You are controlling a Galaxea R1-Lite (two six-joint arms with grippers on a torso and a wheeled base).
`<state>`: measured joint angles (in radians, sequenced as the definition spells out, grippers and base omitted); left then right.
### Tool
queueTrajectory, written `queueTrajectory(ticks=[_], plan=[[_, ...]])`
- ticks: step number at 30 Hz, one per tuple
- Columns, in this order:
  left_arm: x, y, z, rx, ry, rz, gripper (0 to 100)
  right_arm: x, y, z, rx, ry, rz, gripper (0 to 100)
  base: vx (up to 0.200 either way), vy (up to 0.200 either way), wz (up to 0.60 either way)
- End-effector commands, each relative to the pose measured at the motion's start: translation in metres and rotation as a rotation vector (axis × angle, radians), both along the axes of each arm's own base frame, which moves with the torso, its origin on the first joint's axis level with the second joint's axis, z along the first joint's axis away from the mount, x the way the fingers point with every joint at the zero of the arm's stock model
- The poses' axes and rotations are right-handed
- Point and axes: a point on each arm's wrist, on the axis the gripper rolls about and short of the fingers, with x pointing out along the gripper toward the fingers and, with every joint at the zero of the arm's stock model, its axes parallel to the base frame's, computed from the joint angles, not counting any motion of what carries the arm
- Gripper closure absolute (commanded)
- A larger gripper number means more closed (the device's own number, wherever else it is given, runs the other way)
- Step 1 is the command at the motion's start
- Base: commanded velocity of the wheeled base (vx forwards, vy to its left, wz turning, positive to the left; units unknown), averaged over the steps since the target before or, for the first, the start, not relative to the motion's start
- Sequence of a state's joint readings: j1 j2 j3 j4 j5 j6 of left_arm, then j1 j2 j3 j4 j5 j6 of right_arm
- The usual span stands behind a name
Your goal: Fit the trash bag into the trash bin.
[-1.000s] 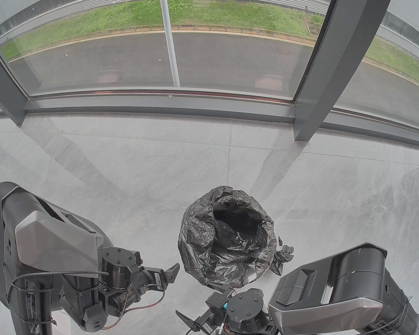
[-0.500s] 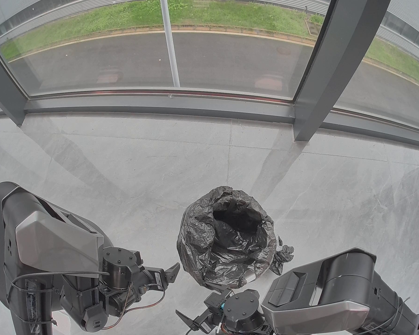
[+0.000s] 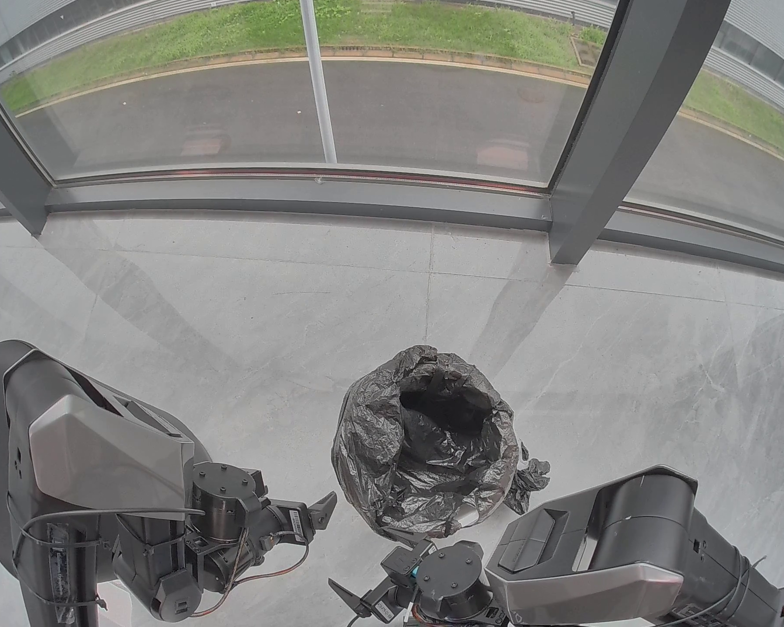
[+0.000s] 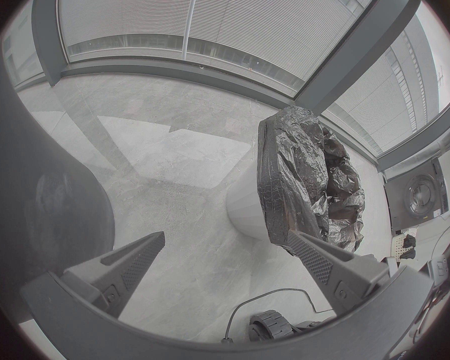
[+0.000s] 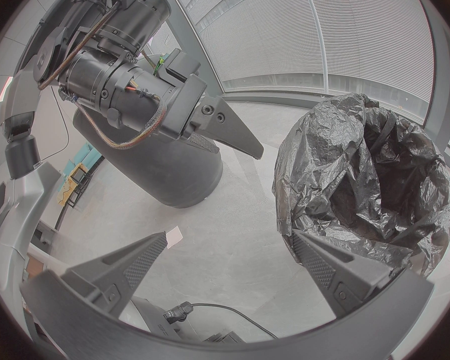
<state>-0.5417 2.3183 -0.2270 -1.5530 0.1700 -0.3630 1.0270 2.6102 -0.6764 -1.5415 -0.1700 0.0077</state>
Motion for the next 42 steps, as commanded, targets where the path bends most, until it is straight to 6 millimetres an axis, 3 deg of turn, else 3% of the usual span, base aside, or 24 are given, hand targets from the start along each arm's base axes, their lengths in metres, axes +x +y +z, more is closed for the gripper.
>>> queueTrajectory(ticks=[1, 14, 30, 42], plan=[[0.000, 0.000, 0.000, -0.003, -0.004, 0.001, 0, 0.000, 0.000, -0.001, -0.002, 0.001, 0.000, 0, 0.000, 0.000, 0.00], [0.000, 0.000, 0.000, -0.002, -0.002, -0.001, 0, -0.004, 0.001, 0.000, 0.016, 0.021, -0.005, 0, 0.000, 0.000, 0.00], [-0.001, -0.001, 0.003, -0.007, -0.012, -0.001, 0, -0.019, -0.006, 0.048, 0.088, -0.024, 0.015, 0, 0.000, 0.000, 0.00], [0.000, -0.001, 0.004, -0.008, -0.015, -0.001, 0, -0.029, -0.006, 0.062, 0.099, -0.050, 0.004, 0, 0.000, 0.000, 0.00]])
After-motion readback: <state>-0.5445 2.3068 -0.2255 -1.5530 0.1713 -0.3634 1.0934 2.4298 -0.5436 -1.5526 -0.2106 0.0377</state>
